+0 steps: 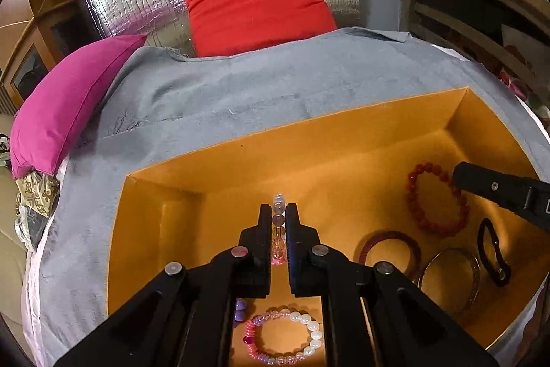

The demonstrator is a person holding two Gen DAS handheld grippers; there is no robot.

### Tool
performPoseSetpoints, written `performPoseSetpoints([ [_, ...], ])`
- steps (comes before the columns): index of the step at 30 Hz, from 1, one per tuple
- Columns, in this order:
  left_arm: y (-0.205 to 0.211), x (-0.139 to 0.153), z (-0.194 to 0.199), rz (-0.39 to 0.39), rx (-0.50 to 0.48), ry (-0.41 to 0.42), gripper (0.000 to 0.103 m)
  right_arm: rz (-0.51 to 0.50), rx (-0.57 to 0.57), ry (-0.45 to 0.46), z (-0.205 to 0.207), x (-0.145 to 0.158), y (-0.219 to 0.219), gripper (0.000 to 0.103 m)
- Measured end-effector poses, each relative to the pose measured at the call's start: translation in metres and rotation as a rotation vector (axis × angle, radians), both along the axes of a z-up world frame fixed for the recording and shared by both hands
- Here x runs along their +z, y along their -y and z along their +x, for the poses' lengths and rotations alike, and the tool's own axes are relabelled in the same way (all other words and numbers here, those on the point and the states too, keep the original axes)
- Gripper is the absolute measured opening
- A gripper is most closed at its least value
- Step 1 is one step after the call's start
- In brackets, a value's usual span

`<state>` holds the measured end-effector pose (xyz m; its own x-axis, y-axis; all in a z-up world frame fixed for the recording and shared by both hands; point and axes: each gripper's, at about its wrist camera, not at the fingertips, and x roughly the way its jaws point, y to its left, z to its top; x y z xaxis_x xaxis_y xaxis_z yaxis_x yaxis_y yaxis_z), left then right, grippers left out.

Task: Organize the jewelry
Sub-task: 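Lower both bracelets into the orange box and open both grippers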

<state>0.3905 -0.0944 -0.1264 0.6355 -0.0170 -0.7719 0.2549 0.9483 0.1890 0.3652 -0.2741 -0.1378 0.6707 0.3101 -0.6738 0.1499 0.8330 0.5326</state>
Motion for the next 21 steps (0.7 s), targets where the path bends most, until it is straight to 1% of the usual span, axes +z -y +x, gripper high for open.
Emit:
performPoseSetpoints([
  [3,0.0,-0.004,0.002,0.004,-0.002,-0.025,0.01,-0.007,-0.011,-0.003,-0.001,0.0,0.002,0.014],
  [4,0.001,-0.005,0.002,0.005,-0.001,-0.03,0.016,-0.007,-0.013,-0.003,-0.001,0.0,0.002,0.014],
  [5,0.001,-0.005,0.002,0.006,0.004,-0.035,0.026,-0.008,-0.015,-0.003,-0.001,0.001,0.002,0.014],
  [6,0.002,-0.005,0.002,0.009,0.006,-0.033,0.031,-0.012,-0.016,-0.002,-0.002,0.001,0.002,0.014],
  [7,0.003,-0.004,0.0,0.014,0.008,-0.025,0.04,-0.016,-0.017,-0.003,-0.002,0.002,0.002,0.014],
  [8,0.003,-0.002,-0.001,0.02,0.01,-0.014,0.046,-0.02,-0.018,-0.002,-0.003,0.004,0.003,0.014],
  [12,0.003,0.01,-0.007,0.023,0.015,0.022,0.056,-0.013,-0.024,0.003,-0.009,0.012,0.004,0.015],
  [14,0.003,0.019,-0.013,0.033,0.02,0.054,0.06,-0.015,-0.027,0.014,-0.014,0.018,0.004,0.021],
  [18,0.004,0.042,-0.028,0.04,0.014,0.114,0.064,-0.046,-0.026,0.052,-0.027,0.036,0.001,0.025],
  [19,0.003,0.049,-0.032,0.036,0.012,0.129,0.066,-0.056,-0.024,0.063,-0.032,0.041,0.001,0.03],
  [20,0.003,0.057,-0.038,0.035,0.012,0.149,0.067,-0.063,-0.023,0.071,-0.035,0.045,0.0,0.04],
  [21,0.002,0.065,-0.043,0.034,0.012,0.167,0.068,-0.072,-0.023,0.083,-0.039,0.05,-0.001,0.048],
])
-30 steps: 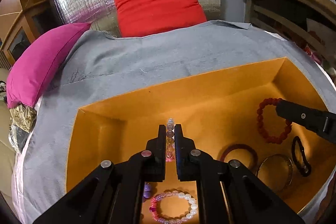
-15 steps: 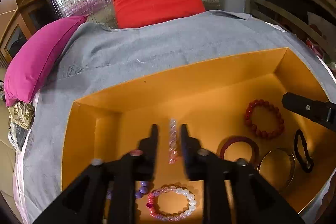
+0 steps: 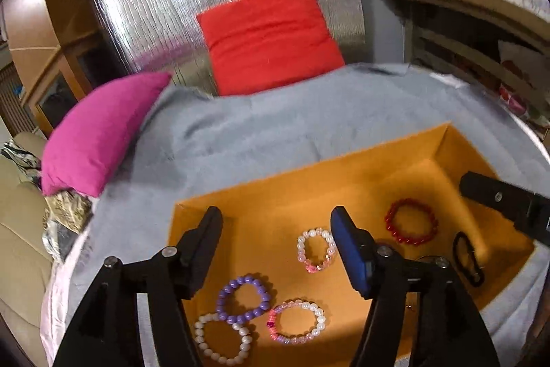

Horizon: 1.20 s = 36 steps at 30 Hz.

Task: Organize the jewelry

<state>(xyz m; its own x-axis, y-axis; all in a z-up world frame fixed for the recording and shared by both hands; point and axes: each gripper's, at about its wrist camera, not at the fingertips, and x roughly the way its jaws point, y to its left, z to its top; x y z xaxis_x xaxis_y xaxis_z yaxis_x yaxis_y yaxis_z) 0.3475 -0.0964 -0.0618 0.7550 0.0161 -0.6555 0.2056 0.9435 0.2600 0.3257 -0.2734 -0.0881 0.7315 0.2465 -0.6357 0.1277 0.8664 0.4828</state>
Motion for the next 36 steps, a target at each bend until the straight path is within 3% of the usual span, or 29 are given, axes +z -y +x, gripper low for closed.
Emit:
performPoseSetpoints([
  [1,-0.001,0.006,-0.005,0.0,0.0,0.014,0.068,-0.007,-0.003,0.012,-0.005,0.004,0.0,0.057],
  [14,-0.017,0.061,-0.067,-0.033,0.027,0.136,0.076,-0.196,0.026,0.107,-0.06,0.047,-0.012,0.058],
  [21,-0.027,0.066,-0.098,-0.04,0.051,0.15,0.08,-0.256,0.034,0.088,-0.088,0.05,-0.013,0.06],
  [36,-0.092,0.061,-0.147,-0.087,0.164,0.103,0.083,-0.294,0.013,0.074,-0.137,0.049,-0.03,0.066],
])
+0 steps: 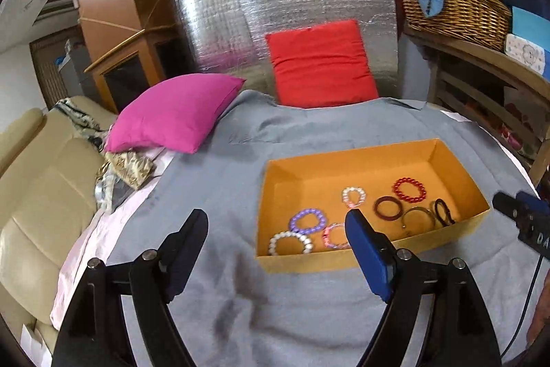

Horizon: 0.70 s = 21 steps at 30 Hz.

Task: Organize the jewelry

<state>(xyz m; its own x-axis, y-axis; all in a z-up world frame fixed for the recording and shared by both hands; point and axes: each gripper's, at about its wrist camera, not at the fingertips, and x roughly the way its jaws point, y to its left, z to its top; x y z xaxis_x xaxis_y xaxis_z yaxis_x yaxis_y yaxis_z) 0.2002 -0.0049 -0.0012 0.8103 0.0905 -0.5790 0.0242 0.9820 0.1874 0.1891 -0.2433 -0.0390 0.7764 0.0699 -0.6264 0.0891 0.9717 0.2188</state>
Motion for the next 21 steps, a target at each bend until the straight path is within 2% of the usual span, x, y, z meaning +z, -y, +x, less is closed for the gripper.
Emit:
performPoseSetpoints([
  [8,-0.024,0.016,-0.007,-0.04,0.017,0.028,0.083,-0.042,0.032,-0.044,-0.03,0.005,-0.027,0.066],
  [14,-0.029,0.029,-0.015,-0.076,0.018,0.056,0.084,-0.062,0.042,-0.061,-0.045,0.034,-0.037,0.069],
  [18,-0.023,0.031,-0.021,-0.053,-0.004,0.064,0.085,-0.088,0.053,-0.062,-0.048,0.049,-0.048,0.07],
  [21,-0.017,0.031,-0.023,-0.04,-0.028,0.062,0.085,-0.071,0.045,-0.071,-0.046,0.052,-0.047,0.07],
])
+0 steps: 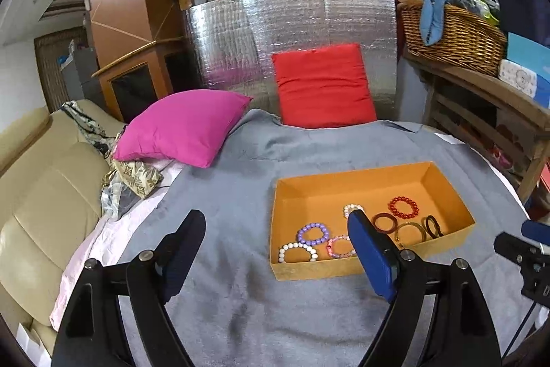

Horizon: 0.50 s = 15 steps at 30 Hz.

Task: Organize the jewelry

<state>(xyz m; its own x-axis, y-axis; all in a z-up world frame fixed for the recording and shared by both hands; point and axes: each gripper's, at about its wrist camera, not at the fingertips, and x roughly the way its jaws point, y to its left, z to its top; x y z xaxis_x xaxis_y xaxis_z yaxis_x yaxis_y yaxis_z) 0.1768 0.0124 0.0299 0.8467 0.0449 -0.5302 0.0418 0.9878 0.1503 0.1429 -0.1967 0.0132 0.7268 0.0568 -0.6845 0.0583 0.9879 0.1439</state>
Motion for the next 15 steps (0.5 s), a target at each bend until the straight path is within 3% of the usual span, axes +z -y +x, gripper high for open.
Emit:
performPoseSetpoints([
  [15,0.0076,0.0,-0.0041,0.031,-0.026,0.004,0.086,-0.034,-0.022,-0.003,0.0093,-0.0023,-0.0009,0.07],
])
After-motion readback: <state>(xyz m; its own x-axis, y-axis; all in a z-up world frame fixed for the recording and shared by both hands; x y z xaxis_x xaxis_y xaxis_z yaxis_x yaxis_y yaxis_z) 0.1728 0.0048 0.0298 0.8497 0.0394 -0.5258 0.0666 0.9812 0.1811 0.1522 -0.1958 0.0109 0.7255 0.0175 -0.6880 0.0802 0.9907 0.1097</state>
